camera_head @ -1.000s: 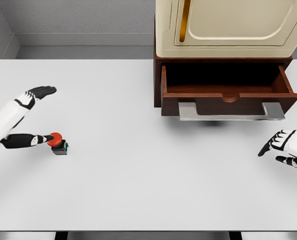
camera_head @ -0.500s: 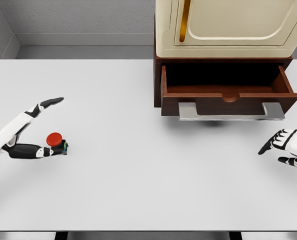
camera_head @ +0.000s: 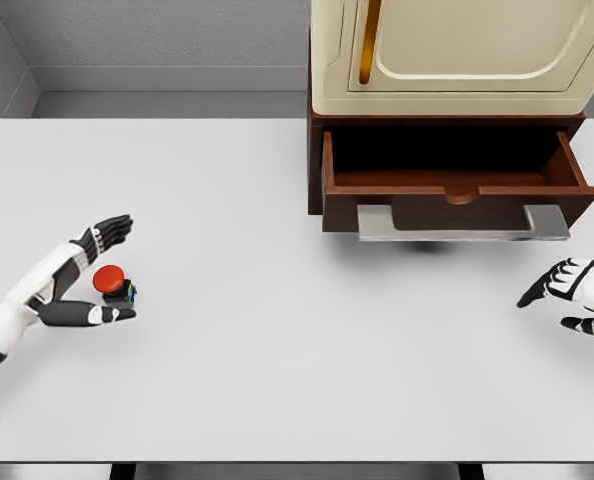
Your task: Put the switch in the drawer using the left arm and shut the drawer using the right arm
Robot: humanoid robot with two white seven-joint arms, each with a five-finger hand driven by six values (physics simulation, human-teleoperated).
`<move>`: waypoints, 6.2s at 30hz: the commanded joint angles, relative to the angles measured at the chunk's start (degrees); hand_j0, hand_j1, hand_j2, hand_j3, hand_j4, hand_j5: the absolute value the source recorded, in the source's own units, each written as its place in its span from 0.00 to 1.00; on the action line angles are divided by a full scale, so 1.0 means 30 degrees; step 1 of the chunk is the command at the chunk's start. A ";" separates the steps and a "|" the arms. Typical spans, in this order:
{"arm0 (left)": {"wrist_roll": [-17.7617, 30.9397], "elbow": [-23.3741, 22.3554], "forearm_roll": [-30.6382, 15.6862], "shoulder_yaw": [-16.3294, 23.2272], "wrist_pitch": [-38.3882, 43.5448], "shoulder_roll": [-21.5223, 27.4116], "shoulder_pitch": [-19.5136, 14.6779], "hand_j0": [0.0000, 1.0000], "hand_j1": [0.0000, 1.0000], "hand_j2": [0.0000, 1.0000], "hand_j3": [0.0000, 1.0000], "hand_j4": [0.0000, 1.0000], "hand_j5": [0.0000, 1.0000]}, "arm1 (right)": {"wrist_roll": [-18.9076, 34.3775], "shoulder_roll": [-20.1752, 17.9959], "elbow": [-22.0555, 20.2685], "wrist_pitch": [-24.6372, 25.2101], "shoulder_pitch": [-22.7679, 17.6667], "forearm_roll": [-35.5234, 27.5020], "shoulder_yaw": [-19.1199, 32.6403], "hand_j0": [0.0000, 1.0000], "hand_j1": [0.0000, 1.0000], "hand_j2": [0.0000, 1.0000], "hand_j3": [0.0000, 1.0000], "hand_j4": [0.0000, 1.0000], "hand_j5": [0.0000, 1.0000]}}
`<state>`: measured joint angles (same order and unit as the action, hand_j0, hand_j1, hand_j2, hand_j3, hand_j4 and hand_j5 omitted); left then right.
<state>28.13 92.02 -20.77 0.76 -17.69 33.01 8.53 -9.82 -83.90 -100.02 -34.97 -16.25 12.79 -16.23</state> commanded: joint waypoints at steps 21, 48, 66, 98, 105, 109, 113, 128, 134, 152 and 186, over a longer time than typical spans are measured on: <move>0.0027 -0.3456 0.0097 -0.0401 -0.5002 -0.1364 0.0029 0.79 0.79 0.79 0.79 0.79 0.79 | -0.0007 -0.0071 -0.0262 -0.0012 -0.0034 -0.0134 0.0019 0.70 0.70 0.70 0.70 0.70 0.70; -0.0031 -0.4540 0.1708 -0.0226 -0.5032 -0.1540 -0.0029 0.49 0.49 0.49 0.49 0.49 0.49 | -0.0007 -0.0071 -0.0233 -0.0012 -0.0034 -0.0104 0.0048 0.70 0.70 0.70 0.70 0.70 0.70; -0.0002 -0.2255 0.1737 -0.0343 -0.4827 -0.1334 -0.0205 0.43 0.43 0.43 0.43 0.43 0.43 | -0.0036 -0.0071 -0.0262 -0.0012 -0.0034 -0.0192 0.0048 0.72 0.72 0.72 0.72 0.72 0.72; -0.0002 -0.0028 0.1796 0.1942 -0.4065 -0.2798 -0.3163 0.43 0.43 0.43 0.43 0.43 0.43 | 0.0110 0.3795 -0.0409 -0.0012 0.0229 0.0686 0.0282 0.70 0.70 0.70 0.70 0.70 0.70; -0.0002 0.0001 0.1825 0.2791 -0.4065 -0.3209 -0.4629 0.42 0.42 0.42 0.42 0.42 0.42 | 0.0081 0.5173 -0.0409 -0.0012 0.0347 0.0980 0.0370 0.70 0.70 0.70 0.70 0.70 0.70; 0.0027 0.0001 0.1825 0.3290 -0.4036 -0.3942 -0.5390 0.42 0.42 0.42 0.42 0.42 0.42 | 0.0022 0.5554 -0.0409 -0.0012 0.0347 0.0951 0.0370 0.70 0.70 0.70 0.70 0.70 0.70; 0.0027 -0.0028 0.1825 0.3788 -0.4036 -0.4557 -0.5918 0.42 0.42 0.42 0.42 0.42 0.42 | -0.0095 0.6227 -0.0409 -0.0012 0.0377 0.0833 0.0545 0.69 0.69 0.69 0.69 0.69 0.69; -0.0002 -0.0263 0.2060 0.4023 -0.3039 -0.7397 -0.7587 0.42 0.42 0.42 0.42 0.42 0.42 | -0.0183 0.8834 -0.0380 -0.0012 0.0259 0.0277 0.0516 0.69 0.69 0.69 0.69 0.69 0.69; -0.0002 -0.0263 0.2118 0.3935 -0.2836 -0.8278 -0.8408 0.42 0.42 0.42 0.42 0.42 0.42 | -0.0212 0.9099 -0.0380 -0.0012 0.0200 0.0160 0.0605 0.69 0.69 0.69 0.69 0.69 0.69; -0.0061 -0.1962 0.5253 0.3993 -0.1516 -1.1002 -1.0195 0.42 0.42 0.42 0.42 0.42 0.42 | -0.0212 1.0329 -0.0380 -0.0012 0.0406 -0.0720 0.0634 0.65 0.65 0.65 0.65 0.65 0.65; -0.0090 -0.2694 1.2430 0.5722 -0.1545 -1.1002 -1.3359 0.42 0.42 0.42 0.42 0.42 0.42 | -0.0183 1.0300 -0.0409 -0.0012 0.0669 -0.1686 0.0663 0.65 0.65 0.65 0.65 0.65 0.65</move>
<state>27.89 84.00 15.70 17.88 -22.39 0.00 -31.55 -10.35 -52.92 -101.22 -34.97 -14.24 8.01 -14.24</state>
